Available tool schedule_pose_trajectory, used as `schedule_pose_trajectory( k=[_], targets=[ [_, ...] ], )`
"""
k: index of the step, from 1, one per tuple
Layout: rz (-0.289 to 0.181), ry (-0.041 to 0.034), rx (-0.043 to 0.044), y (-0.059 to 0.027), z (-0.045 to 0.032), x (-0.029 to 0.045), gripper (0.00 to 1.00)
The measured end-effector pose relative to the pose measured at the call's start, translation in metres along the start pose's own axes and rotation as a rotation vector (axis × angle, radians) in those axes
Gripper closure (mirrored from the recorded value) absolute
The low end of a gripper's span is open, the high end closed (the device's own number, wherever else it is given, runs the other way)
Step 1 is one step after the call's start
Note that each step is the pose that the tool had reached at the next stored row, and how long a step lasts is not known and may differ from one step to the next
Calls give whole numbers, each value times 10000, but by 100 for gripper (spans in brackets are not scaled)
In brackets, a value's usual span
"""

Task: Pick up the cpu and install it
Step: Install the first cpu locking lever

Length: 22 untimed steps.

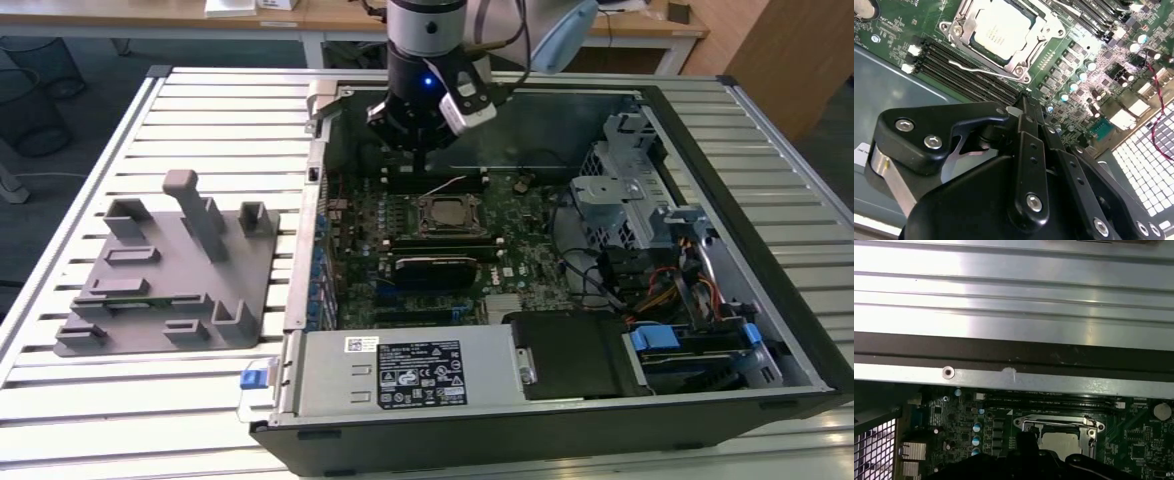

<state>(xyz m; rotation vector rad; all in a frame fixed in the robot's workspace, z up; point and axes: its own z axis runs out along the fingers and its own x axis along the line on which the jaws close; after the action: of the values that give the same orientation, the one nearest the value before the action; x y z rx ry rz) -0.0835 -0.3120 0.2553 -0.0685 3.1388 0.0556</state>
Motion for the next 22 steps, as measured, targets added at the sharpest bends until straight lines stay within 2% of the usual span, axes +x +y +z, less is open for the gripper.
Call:
schedule_pose_trajectory(
  k=[2, 7, 9, 11, 16, 22],
  targets=[
    [-1, -9, -71, -17, 5, 1, 89],
    [-2, -12, -93, -22, 18, -1, 89],
    [-1, -14, -183, -23, 26, -4, 89],
    [0, -22, -327, -25, 33, -6, 89],
    [-2, -22, -335, -32, 45, -12, 89],
    [-1, -22, -334, -40, 102, -128, 89]
  ],
)
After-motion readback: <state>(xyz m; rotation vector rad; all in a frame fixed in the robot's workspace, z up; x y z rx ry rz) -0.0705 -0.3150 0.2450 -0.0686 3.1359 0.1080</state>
